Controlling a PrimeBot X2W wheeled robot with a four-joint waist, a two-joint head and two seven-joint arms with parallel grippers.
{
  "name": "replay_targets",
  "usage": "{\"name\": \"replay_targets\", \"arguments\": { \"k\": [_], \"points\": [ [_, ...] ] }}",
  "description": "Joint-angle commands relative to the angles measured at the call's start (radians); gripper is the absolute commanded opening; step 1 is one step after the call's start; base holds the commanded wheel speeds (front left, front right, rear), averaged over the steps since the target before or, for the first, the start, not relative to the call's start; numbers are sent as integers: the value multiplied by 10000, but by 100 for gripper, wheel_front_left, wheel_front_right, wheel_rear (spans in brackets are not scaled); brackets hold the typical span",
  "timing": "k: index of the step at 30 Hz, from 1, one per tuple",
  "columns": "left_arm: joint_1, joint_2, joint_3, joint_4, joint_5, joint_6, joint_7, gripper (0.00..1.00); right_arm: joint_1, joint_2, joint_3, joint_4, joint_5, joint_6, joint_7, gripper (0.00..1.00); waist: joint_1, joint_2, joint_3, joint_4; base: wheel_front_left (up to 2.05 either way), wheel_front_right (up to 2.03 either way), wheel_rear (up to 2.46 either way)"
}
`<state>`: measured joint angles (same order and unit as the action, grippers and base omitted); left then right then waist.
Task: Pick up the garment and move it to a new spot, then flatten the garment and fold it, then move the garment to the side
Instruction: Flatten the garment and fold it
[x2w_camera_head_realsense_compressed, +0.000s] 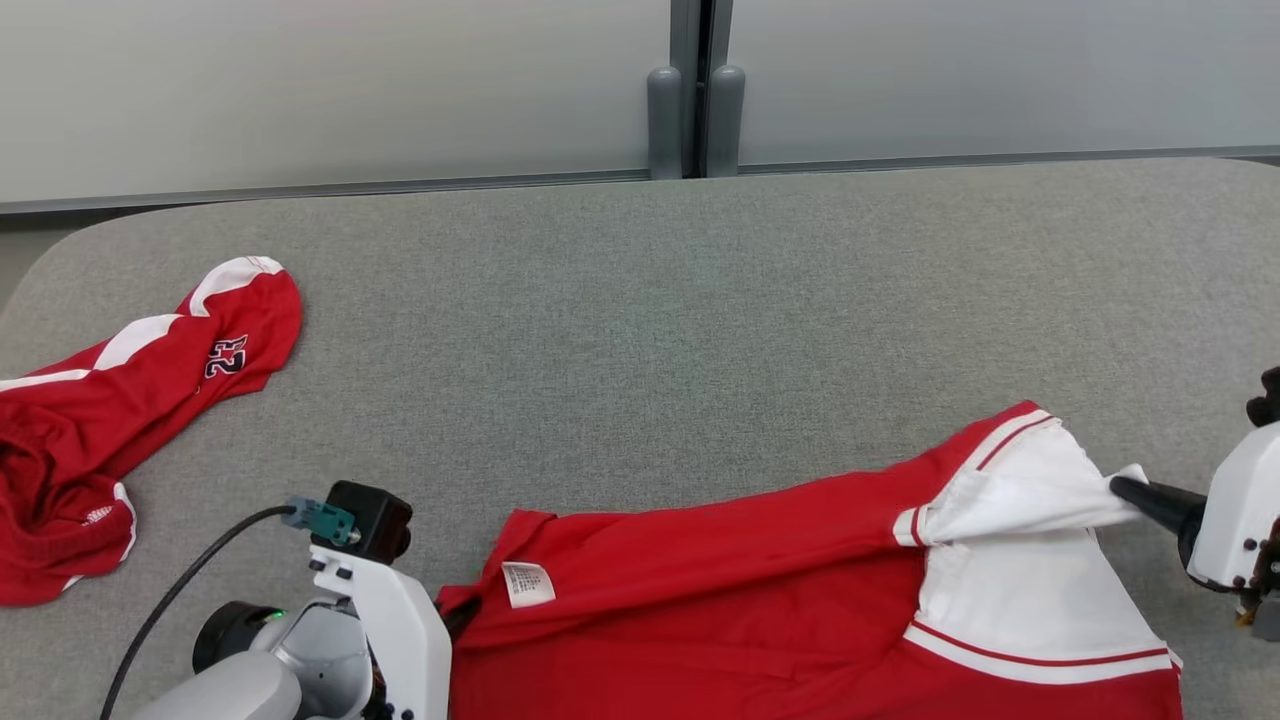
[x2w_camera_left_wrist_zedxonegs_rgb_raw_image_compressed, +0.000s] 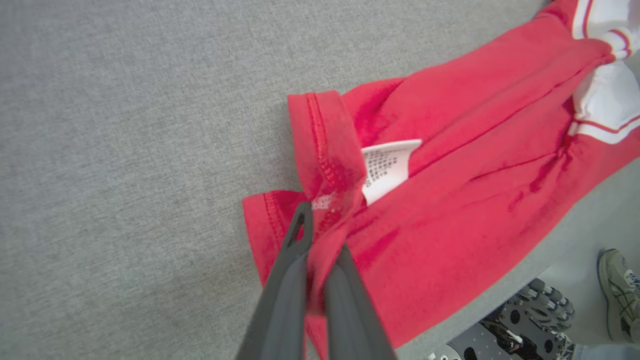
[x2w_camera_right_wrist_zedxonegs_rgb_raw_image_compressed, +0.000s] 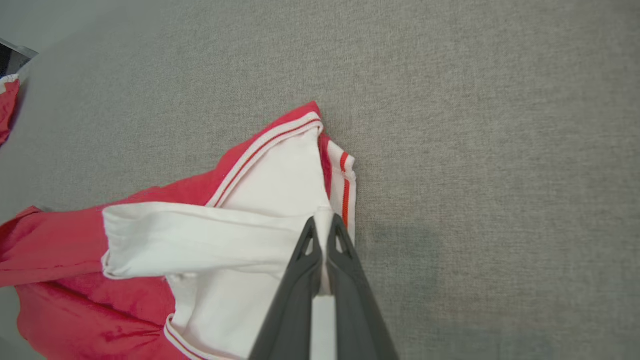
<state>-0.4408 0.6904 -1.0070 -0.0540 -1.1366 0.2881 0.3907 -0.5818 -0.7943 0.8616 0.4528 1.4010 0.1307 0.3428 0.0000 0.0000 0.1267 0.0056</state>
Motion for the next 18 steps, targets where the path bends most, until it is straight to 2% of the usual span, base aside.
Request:
{"name": "replay_targets", "arguments": {
  "k": [1, 14, 15, 17, 18],
  "points": [
    [96, 7, -17, 60, -57, -43, 33, 0, 229, -72, -10, -115, 124, 2, 125, 0, 0, 0, -17, -17, 0, 0, 0],
    [291, -200, -254, 565, -148, -204, 140, 0, 914, -261, -103, -279, 545, 3, 943, 0, 0, 0, -122, 13, 0, 0, 0],
    [301, -212, -272, 612, -162, -222, 146, 8, 943, -237, -106, -250, 550, 3, 1008, 11, 0, 0, -139, 22, 0, 0, 0],
    [341, -240, -318, 723, -152, -237, 172, 86, 1074, -159, -43, -169, 620, 3, 1183, 47, 0, 0, -185, 44, 0, 0, 0],
    [380, -252, -350, 783, -160, -249, 193, 100, 1109, -141, -49, -123, 619, 3, 1204, 77, 0, 0, -209, 53, 0, 0, 0]
  ]
}}
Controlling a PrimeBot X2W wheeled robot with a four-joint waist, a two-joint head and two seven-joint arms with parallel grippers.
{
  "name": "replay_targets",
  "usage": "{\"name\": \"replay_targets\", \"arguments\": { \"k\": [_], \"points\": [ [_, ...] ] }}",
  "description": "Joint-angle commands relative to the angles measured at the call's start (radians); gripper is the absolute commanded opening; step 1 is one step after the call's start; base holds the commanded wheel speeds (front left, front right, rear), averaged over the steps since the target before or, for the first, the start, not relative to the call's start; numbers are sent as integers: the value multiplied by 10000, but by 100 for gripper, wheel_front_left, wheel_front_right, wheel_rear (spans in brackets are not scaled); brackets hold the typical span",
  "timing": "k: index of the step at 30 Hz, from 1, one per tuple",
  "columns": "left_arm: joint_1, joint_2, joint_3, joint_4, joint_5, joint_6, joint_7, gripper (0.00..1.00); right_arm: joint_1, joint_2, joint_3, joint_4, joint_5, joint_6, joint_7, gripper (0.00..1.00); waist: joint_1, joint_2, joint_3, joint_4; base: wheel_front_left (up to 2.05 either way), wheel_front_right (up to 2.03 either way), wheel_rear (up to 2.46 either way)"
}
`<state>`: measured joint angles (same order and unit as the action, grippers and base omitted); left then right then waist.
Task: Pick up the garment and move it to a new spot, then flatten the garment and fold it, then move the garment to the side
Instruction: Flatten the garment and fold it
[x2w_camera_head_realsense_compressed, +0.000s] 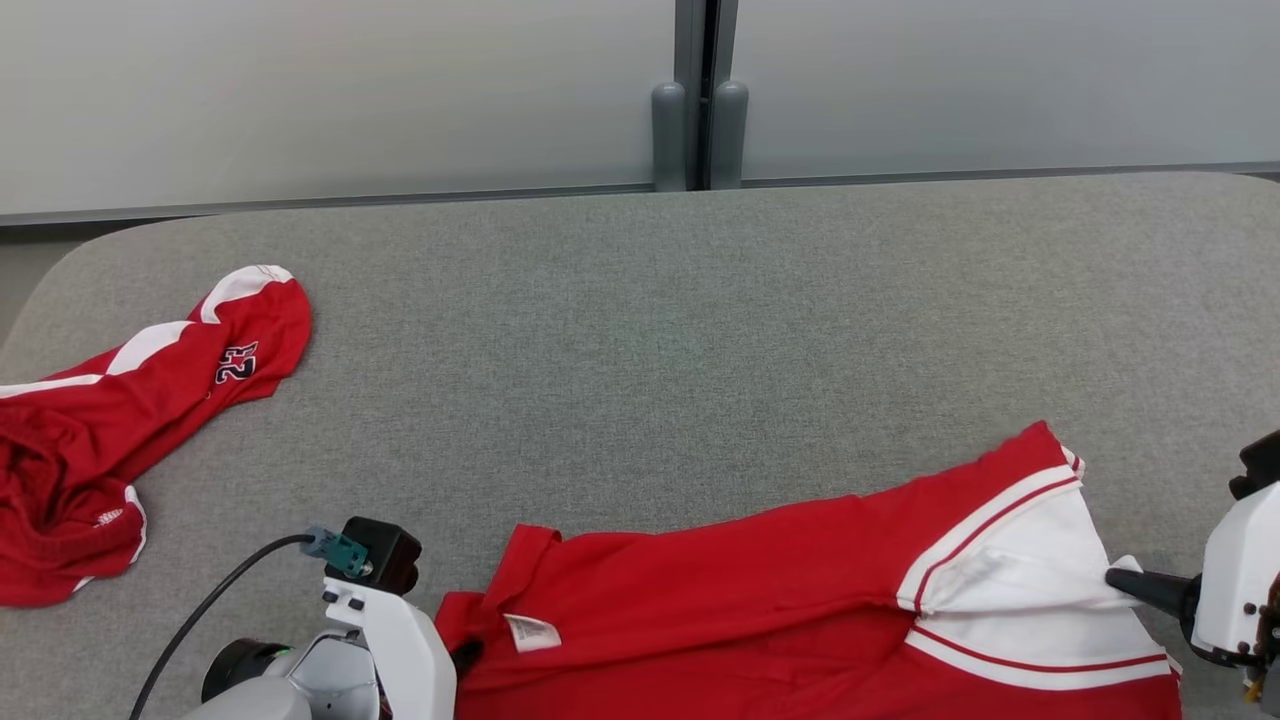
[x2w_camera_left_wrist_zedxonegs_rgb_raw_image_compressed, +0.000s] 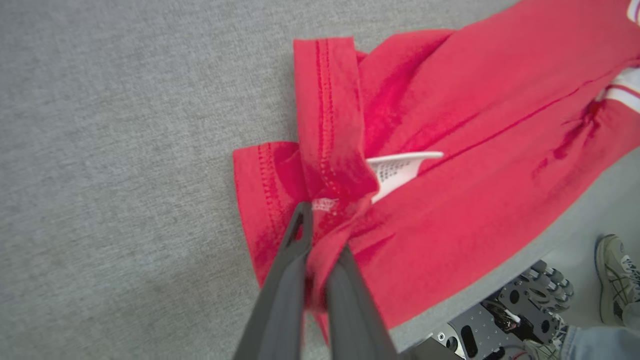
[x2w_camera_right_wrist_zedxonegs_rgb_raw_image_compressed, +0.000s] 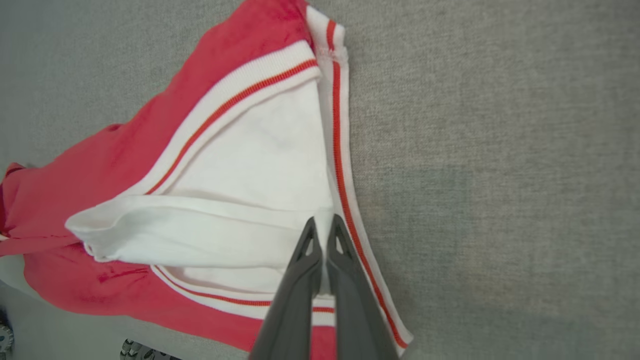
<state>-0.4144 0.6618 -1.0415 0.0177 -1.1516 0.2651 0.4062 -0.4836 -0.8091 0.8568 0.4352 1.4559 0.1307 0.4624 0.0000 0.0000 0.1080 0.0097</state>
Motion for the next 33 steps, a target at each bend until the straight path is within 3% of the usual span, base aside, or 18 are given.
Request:
{"name": "replay_targets", "arguments": {
  "k": [1, 6, 11, 20, 27, 33],
  "points": [
    [136, 13, -15, 112, -19, -43, 11, 100, 154, 22, -28, 88, 58, 3, 3, 100, 0, 0, -47, 19, 0, 0, 0],
    [197, -10, 119, 150, 39, -19, -302, 100, 483, 118, -234, 119, 223, 3, -144, 100, 0, 0, -248, 63, 0, 0, 0],
    [331, 336, 543, -308, 88, 270, -913, 100, 922, -109, -692, -294, 545, 3, -661, 100, 0, 0, -459, 76, 0, 0, 0],
    [871, 931, 1970, -1431, 608, 1234, -3517, 100, 1692, -463, -1915, -1244, 118, 3, -3537, 100, 0, 0, -752, 152, 0, 0, 0],
    [1486, 470, 2875, -1363, 1163, 1837, -6023, 100, 2051, 443, -2722, -1062, -1064, 3, -6569, 100, 0, 0, -913, 296, 0, 0, 0],
    [2240, -386, 3935, -1036, 2051, 2238, -6702, 100, 2441, 1493, -3737, -832, -2661, 3, -7276, 100, 0, 0, -990, 364, 0, 0, 0]
  ]
}}
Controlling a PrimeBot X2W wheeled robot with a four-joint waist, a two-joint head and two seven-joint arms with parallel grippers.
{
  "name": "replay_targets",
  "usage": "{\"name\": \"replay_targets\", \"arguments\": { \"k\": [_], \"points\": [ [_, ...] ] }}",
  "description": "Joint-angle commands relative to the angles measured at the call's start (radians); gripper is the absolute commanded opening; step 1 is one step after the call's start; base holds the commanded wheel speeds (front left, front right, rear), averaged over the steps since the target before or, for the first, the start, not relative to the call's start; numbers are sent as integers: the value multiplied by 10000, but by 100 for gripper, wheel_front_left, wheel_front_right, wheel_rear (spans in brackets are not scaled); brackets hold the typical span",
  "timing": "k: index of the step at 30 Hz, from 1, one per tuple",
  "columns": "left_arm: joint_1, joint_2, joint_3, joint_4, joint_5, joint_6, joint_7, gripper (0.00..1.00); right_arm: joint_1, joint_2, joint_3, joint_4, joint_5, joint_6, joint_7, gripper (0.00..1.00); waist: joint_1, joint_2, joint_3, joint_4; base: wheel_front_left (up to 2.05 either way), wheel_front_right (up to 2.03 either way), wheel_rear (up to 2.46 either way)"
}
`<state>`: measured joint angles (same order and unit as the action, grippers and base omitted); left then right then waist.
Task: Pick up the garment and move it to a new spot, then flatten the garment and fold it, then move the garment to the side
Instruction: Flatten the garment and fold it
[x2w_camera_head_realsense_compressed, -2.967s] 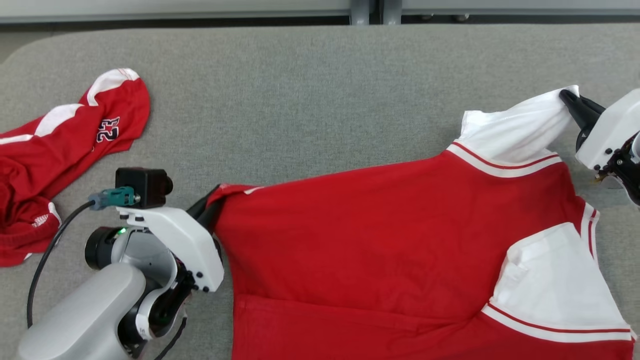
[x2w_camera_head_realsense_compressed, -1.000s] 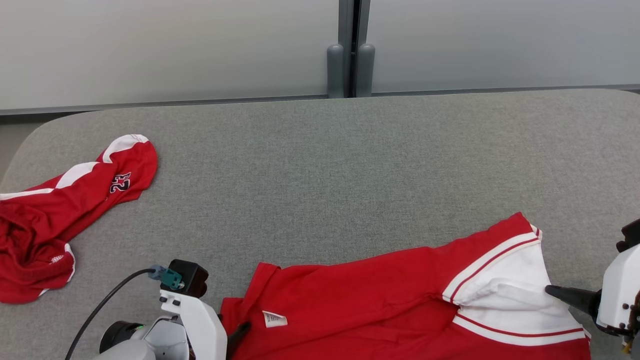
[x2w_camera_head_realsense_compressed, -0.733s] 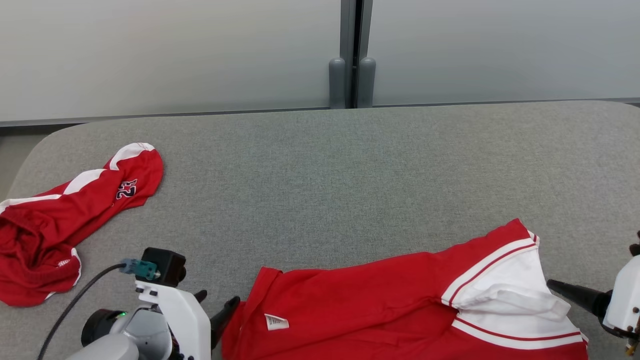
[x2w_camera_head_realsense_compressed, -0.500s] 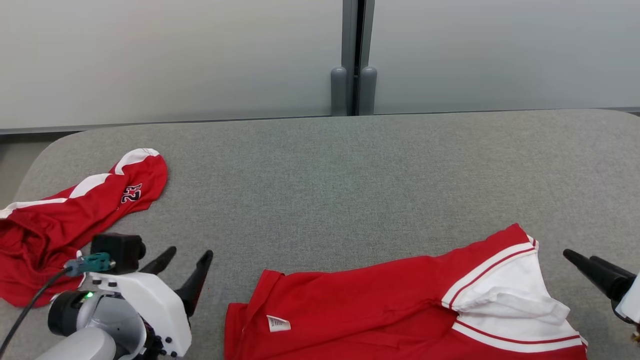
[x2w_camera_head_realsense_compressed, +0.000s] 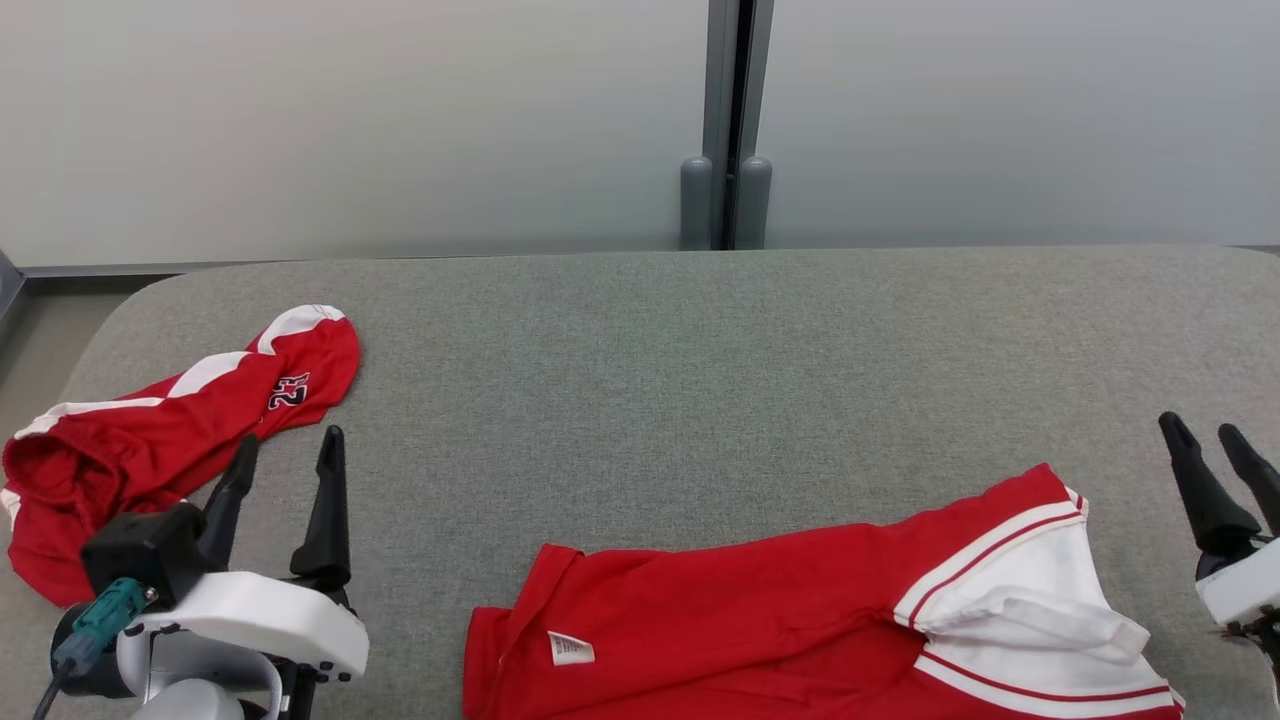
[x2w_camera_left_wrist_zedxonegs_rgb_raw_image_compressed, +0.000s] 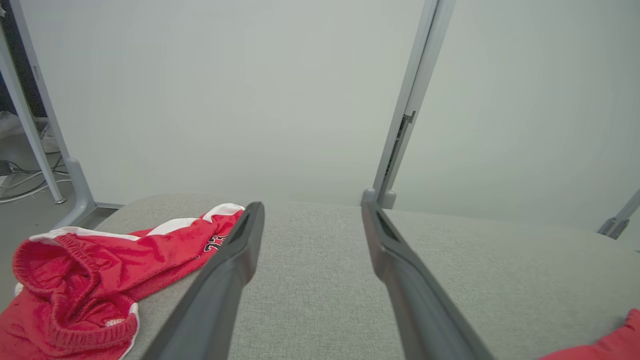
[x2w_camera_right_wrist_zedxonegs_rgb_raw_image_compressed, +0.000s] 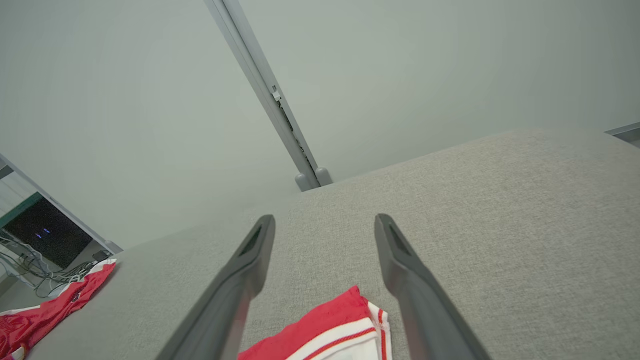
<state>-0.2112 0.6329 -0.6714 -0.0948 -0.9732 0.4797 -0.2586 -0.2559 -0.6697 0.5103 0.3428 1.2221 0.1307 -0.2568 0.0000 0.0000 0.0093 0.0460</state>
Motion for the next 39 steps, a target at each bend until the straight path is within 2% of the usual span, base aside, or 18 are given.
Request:
{"name": "replay_targets", "arguments": {
  "k": [1, 2, 5, 7, 10, 14, 19, 25, 32, 37, 38, 39],
  "points": [
    [307, -338, 619, 38, 672, 133, -68, 100, 200, 389, -758, 67, -682, 3, -98, 100, 0, 0, -3, -2, 0, 0, 0],
    [307, -338, 619, 38, 672, 133, -68, 100, 200, 389, -758, 67, -682, 3, -98, 100, 0, 0, -3, -2, 0, 0, 0],
    [1079, -1138, 1607, -52, 1803, -29, -57, 100, 742, 1239, -2276, -84, -2009, 3, -84, 100, 0, 0, -13, 9, 0, 0, 0],
    [1491, -1683, 2108, -79, 2358, -291, -58, 100, 1196, 1780, -2878, -137, -2730, 4, -86, 100, 0, 0, -23, 32, 0, 0, 0],
    [1912, -2281, 2551, 98, 2926, -860, -61, 100, 1639, 2178, -3213, 13, -3486, 4, -89, 100, 0, 0, -6, 88, 0, 0, 0],
    [2047, -2797, 2908, 394, 3430, -1456, -62, 100, 1795, 2467, -3250, 457, -3852, 3, 408, 100, 0, 0, 41, 102, 0, 0, 0],
    [1978, -3202, 3221, 665, 3866, -1953, -63, 100, 1322, 2734, -2997, 1318, -4142, 3, 1385, 100, 0, 0, 152, 78, 0, 0, 0],
    [1787, -3533, 3354, 944, 4201, -2393, -64, 100, 705, 3071, -2804, 2999, -4215, 4, 2494, 100, 0, 0, 299, 243, 0, 0, 0],
    [1713, -3740, 3423, 1192, 4448, -2629, -64, 100, 220, 3575, -2625, 4599, -3704, 3, 4213, 100, 0, 0, 360, 476, 0, 0, 0],
    [1755, -3829, 3461, 1297, 4514, -2717, -64, 100, -21, 3877, -2422, 4778, -3329, 16, 4866, 100, 0, 0, 343, 632, 0, 0, 0],
    [1770, -3842, 3464, 1311, 4529, -2740, -64, 100, -25, 3931, -2343, 4682, -3211, 39, 4952, 56, 0, 0, 340, 657, 0, 0, 0],
    [1783, -3851, 3479, 1325, 4540, -2757, -63, 100, -15, 3975, -2290, 4567, -3089, 41, 4999, 21, 0, 0, 337, 678, 0, 0, 0]
  ]
}}
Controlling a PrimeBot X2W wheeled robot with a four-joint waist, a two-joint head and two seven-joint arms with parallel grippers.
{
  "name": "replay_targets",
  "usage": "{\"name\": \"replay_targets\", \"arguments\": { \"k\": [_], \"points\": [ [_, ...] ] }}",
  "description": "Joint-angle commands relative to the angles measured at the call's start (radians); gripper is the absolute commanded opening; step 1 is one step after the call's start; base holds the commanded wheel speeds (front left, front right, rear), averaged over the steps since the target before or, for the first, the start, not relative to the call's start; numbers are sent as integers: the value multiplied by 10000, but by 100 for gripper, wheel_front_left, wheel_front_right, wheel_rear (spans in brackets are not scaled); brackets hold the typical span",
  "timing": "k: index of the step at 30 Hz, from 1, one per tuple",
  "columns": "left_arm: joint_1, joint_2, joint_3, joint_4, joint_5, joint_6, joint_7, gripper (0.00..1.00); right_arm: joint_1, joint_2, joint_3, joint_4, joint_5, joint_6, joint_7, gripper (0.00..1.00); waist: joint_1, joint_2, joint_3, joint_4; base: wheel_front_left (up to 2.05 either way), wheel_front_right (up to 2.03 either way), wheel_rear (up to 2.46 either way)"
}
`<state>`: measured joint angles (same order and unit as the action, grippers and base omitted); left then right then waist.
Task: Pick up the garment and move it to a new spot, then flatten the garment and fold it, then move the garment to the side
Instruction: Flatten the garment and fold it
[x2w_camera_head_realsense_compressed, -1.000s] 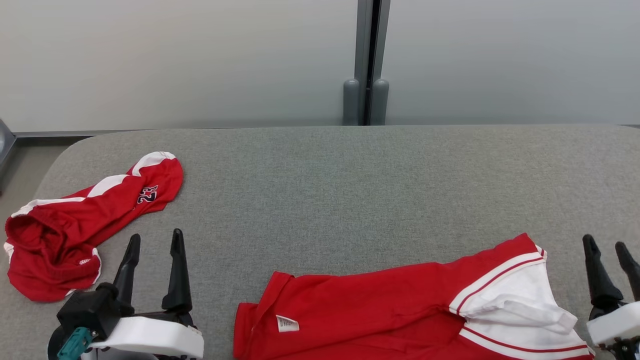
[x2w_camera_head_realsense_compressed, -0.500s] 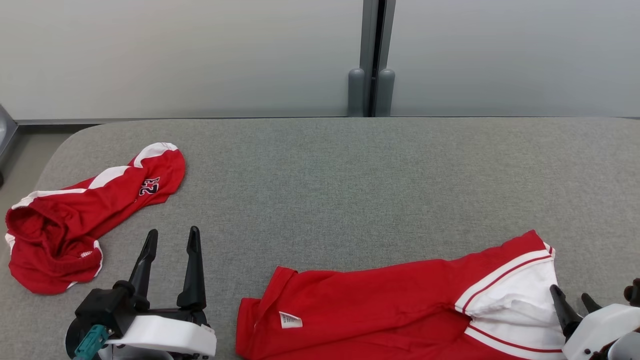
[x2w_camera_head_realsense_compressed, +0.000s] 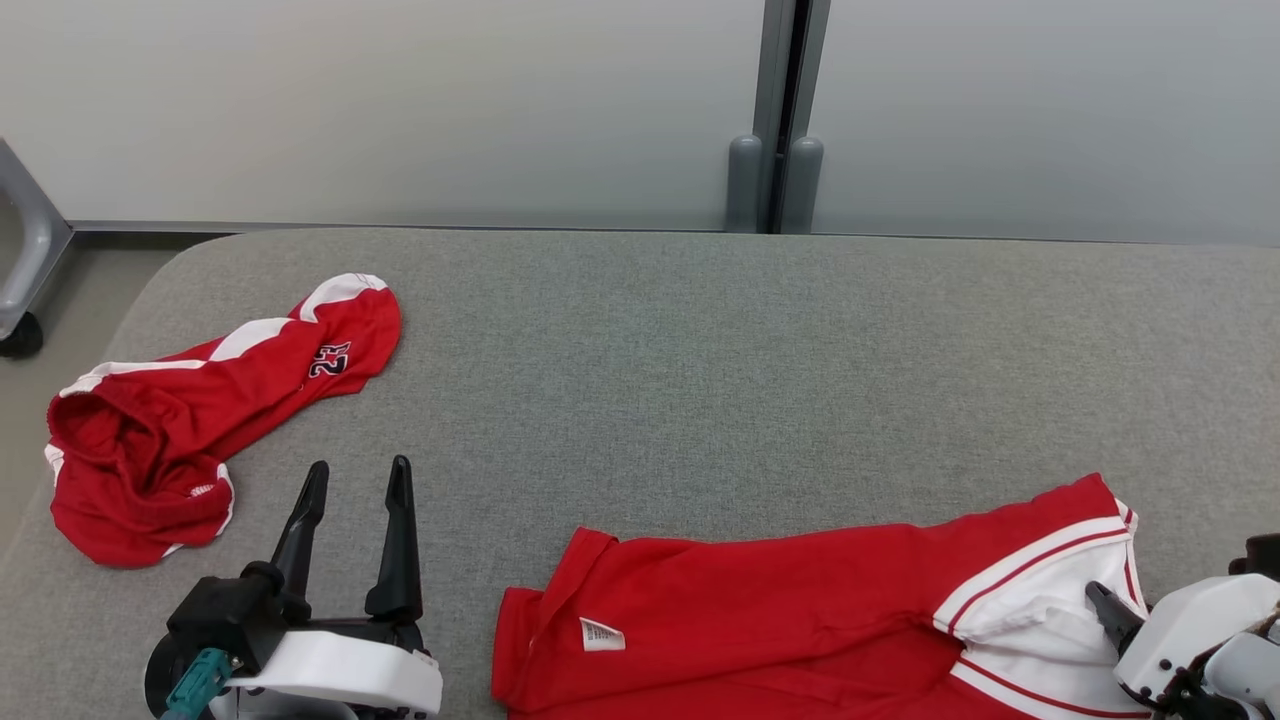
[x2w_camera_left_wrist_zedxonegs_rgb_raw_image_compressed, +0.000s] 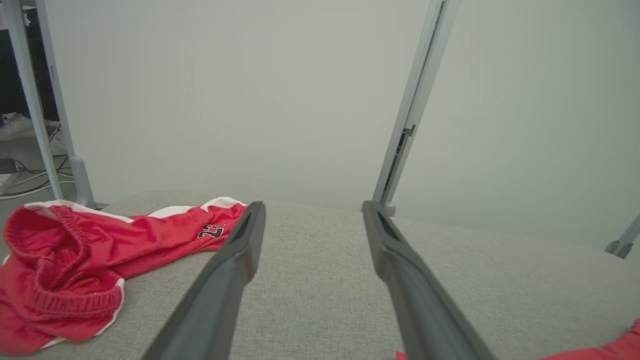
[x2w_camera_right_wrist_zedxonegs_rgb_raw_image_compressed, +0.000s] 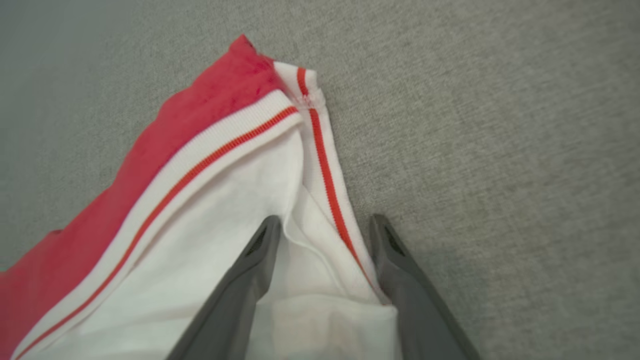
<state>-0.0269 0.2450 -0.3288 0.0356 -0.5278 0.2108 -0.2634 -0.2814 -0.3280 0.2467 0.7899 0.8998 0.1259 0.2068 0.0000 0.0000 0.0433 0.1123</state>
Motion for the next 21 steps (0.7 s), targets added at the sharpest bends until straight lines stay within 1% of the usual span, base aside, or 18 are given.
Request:
{"name": "replay_targets", "arguments": {
  "k": [1, 3, 4, 5, 6, 7, 10, 15, 19, 21],
  "points": [
    [-44, 12, 68, 37, 91, -72, -16, 100, 243, 566, 406, -53, 238, 90, 379, 0, 0, 0, -12, 30, 0, 0, 0],
    [-8, -11, 93, 54, 94, -66, -16, 100, 253, 460, 476, -321, 424, 92, 291, 0, 0, 0, -24, 32, 0, 0, 0],
    [8, -18, 108, 59, 98, -74, -17, 100, 241, 325, 460, -445, 499, 81, 148, 0, 0, 0, -24, 24, 0, 0, 0],
    [24, -50, 111, 63, 107, -82, -17, 100, 201, 59, 463, -661, 621, 72, -43, 0, 0, 0, -23, -7, 0, 0, 0],
    [32, -51, 122, 63, 109, -94, -17, 100, 162, -30, 431, -777, 693, 70, -172, 0, 0, 0, -18, -33, 0, 0, 0],
    [32, -51, 122, 63, 109, -94, -17, 100, 162, -30, 431, -777, 693, 70, -172, 0, 0, 0, -18, -33, 0, 0, 0],
    [35, -79, 131, 84, 115, -159, -17, 100, -25, -361, 323, -953, 813, 60, -499, 0, 0, 0, -3, -153, 0, 0, 0],
    [-40, -178, 174, 68, 212, -188, -17, 100, -343, -877, 73, -787, 851, 58, -941, 0, 0, 0, 9, -393, 0, 0, 0],
    [13, -255, 258, 72, 280, -251, -17, 100, -589, -1366, -129, -466, 610, 58, -1302, 0, 0, 0, -69, -574, 0, 0, 0],
    [66, -315, 311, 89, 297, -295, -15, 100, -671, -1485, -212, -362, 565, 58, -1453, 0, 0, 0, -145, -637, 0, 0, 0]
  ]
}}
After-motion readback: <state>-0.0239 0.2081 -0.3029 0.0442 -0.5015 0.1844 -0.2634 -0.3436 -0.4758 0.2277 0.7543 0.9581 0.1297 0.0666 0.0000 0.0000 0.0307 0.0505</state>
